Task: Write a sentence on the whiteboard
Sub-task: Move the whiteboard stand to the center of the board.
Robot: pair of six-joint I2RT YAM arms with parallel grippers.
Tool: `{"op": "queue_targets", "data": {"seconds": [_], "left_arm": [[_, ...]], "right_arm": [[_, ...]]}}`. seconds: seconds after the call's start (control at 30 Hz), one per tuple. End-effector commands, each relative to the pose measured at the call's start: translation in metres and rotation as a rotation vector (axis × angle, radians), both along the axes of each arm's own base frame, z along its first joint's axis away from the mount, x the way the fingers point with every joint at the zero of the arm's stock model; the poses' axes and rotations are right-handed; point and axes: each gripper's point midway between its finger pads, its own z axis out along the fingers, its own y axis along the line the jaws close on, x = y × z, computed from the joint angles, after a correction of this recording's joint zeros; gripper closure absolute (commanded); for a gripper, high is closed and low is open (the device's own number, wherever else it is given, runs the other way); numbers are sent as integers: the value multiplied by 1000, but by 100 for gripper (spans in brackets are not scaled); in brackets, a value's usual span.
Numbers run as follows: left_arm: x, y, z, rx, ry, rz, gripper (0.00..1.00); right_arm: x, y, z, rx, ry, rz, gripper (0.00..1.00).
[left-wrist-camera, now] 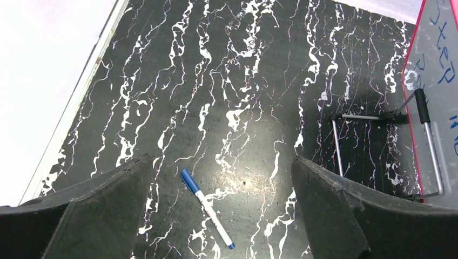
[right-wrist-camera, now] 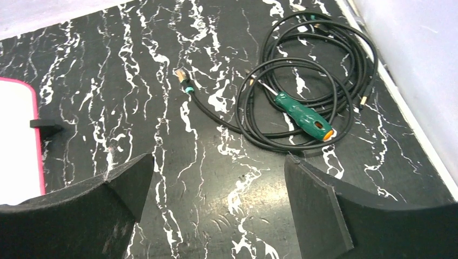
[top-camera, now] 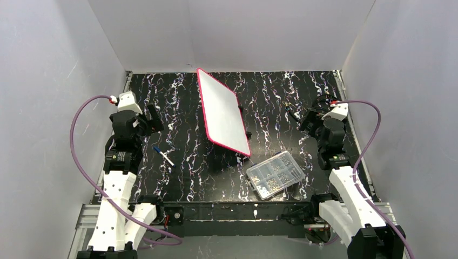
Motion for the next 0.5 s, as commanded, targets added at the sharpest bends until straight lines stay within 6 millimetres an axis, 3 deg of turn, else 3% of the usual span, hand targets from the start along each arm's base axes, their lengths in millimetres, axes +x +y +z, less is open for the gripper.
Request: {"op": "queue_targets", "data": {"seconds": [0.0, 0.13, 0.27, 0.47], "left_arm": [[4, -1, 8, -14, -18, 1, 2], [5, 0, 5, -18, -8, 9, 2], [5, -1, 3, -22, -4, 7, 2], [7, -5, 1, -37, -1, -12, 2]], "right_arm": [[7, 16, 35, 15, -94, 92, 1], [12, 34, 34, 17, -88, 199, 1], [21, 67, 20, 51, -46, 380, 2], [34, 119, -5, 182, 71, 640, 13]]}}
